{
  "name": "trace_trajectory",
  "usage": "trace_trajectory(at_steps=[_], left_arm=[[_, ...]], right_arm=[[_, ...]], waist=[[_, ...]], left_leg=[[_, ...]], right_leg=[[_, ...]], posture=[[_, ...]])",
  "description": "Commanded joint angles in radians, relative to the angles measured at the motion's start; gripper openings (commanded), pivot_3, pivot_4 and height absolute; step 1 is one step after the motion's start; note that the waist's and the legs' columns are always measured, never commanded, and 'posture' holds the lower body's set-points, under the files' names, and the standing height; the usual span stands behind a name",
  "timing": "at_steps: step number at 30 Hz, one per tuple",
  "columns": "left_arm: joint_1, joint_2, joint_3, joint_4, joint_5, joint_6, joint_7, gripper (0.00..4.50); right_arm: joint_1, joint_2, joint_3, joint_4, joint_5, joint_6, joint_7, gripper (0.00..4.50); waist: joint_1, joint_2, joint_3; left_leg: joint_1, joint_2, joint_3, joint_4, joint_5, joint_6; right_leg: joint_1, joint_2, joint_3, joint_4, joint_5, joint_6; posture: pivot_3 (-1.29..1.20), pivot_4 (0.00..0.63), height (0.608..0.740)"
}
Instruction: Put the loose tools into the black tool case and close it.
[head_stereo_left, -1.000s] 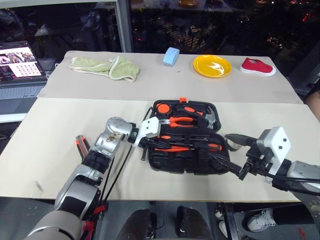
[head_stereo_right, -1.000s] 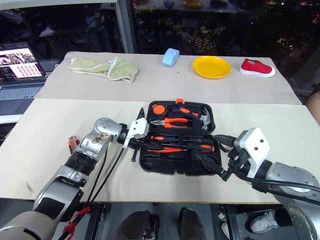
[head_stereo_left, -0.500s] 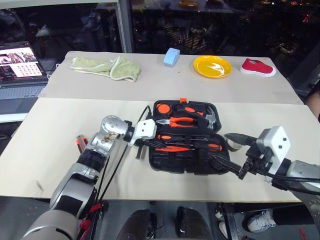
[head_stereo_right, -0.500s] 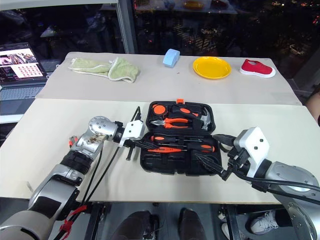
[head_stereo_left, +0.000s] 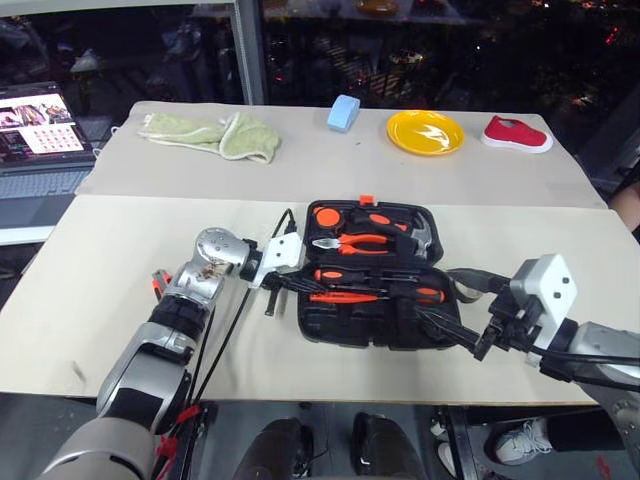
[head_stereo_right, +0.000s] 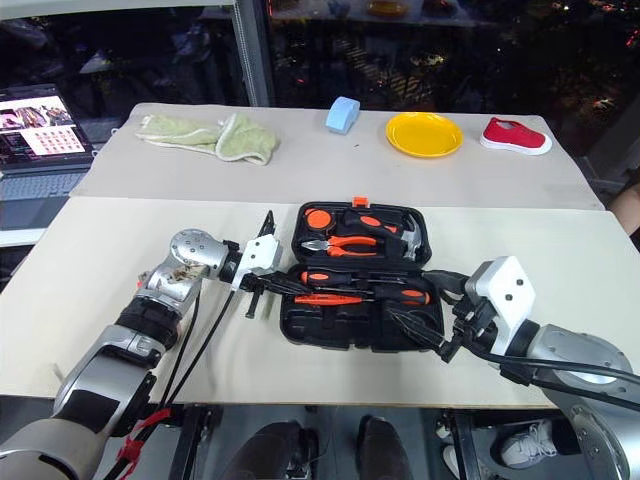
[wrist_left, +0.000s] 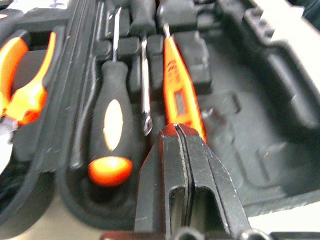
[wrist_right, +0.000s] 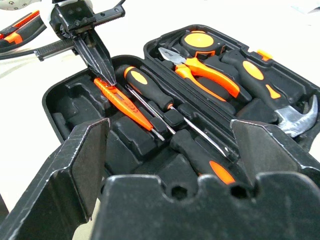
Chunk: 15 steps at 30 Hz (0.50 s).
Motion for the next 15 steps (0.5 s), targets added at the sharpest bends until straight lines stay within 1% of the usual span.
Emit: trace_trajectory(at_steps=[1,9,15], left_arm=[[-0.026,0.015,-0.017,0.035,0.035,-0.039,-0.012,0.03],[-0.022,0.03,-0.024,0.058,0.037,-0.092,-0.05,0.03],[-0.006,0.007,-0.024,0.036,0.024,-0.093,-0.042,0.03]], right_arm=[[-0.012,0.009,-0.004,-0.02,0.005,-0.018,-0.008,4.5],[-0.002,0.024,-0.014,-0.021,0.006,-0.018,-0.017,4.5],[-0.003,0.034,-0.018,-0.018,0.008,-0.016,-0.025,4.5]], waist=[[0.0,0.0,0.0],[-0.002,0.0,0.0],[-0.001,0.0,0.0]], left_leg=[[0.0,0.0,0.0,0.0,0.0,0.0],[0.001,0.0,0.0,0.0,0.001,0.001],[0.001,0.0,0.0,0.0,0.001,0.002]], right_leg=[[0.0,0.0,0.0,0.0,0.0,0.0],[0.0,0.0,0.0,0.0,0.0,0.0],[0.001,0.0,0.0,0.0,0.0,0.0]], posture=[[0.0,0.15,0.732],[0.0,0.15,0.732],[0.0,0.15,0.732]])
